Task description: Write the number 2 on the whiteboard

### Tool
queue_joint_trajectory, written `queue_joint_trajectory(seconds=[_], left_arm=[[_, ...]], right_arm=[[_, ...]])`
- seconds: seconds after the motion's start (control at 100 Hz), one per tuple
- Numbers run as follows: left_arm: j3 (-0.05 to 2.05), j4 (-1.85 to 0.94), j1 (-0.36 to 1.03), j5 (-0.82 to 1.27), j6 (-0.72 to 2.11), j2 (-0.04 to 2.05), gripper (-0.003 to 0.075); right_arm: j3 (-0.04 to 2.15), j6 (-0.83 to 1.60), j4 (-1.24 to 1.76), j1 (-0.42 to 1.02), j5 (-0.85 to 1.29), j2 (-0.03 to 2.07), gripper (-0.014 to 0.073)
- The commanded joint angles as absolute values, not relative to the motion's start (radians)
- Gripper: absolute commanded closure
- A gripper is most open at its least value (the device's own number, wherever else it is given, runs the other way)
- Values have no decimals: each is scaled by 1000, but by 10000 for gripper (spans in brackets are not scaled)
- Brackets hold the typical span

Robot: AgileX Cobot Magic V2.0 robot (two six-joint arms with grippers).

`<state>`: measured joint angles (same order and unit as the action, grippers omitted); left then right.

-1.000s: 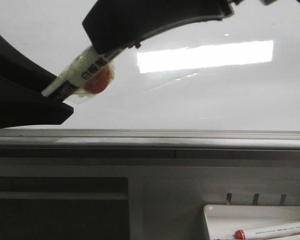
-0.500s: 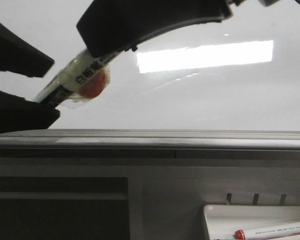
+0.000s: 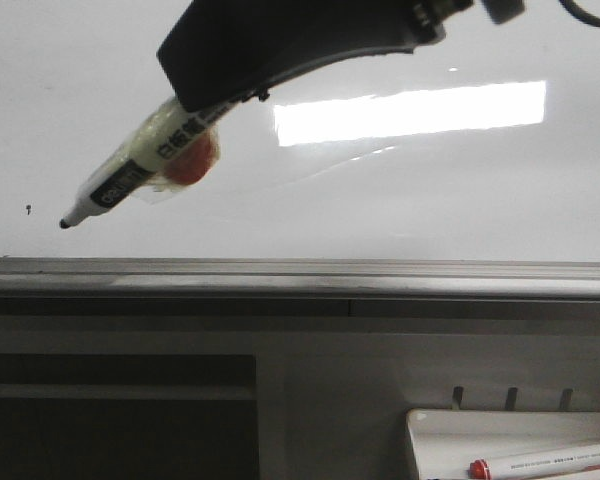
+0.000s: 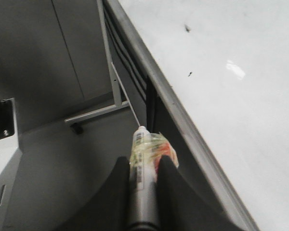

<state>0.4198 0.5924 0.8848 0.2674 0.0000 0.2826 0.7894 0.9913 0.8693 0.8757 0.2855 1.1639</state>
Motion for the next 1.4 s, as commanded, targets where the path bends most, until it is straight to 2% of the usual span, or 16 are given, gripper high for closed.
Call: queue_joint_trajectory(seconds=[0.0,0.26,0.43,0.52,0.82,1.19,1.39], left_arm=[[450,632,850,214,-69,228,662],[450,795,679,281,-454,201,669],[450,837,590,252,-508,201,669],[450,837,562,222,-508,201,669],[450,837,549,153,-508,201,671],[450,838,549,149,-508,201,671],[450,838,549,149,-508,201,671]], right_arm=[[823,996,892,875,168,1156,666],[824,996,892,874,0,1156,666],[828,994,941,874,-121,1156,666],[847,994,944,869,-116,1163,666],[953,994,946,750,68,1270,666],[988,994,940,678,0,1316,666],[984,996,919,629,7,1265,662]])
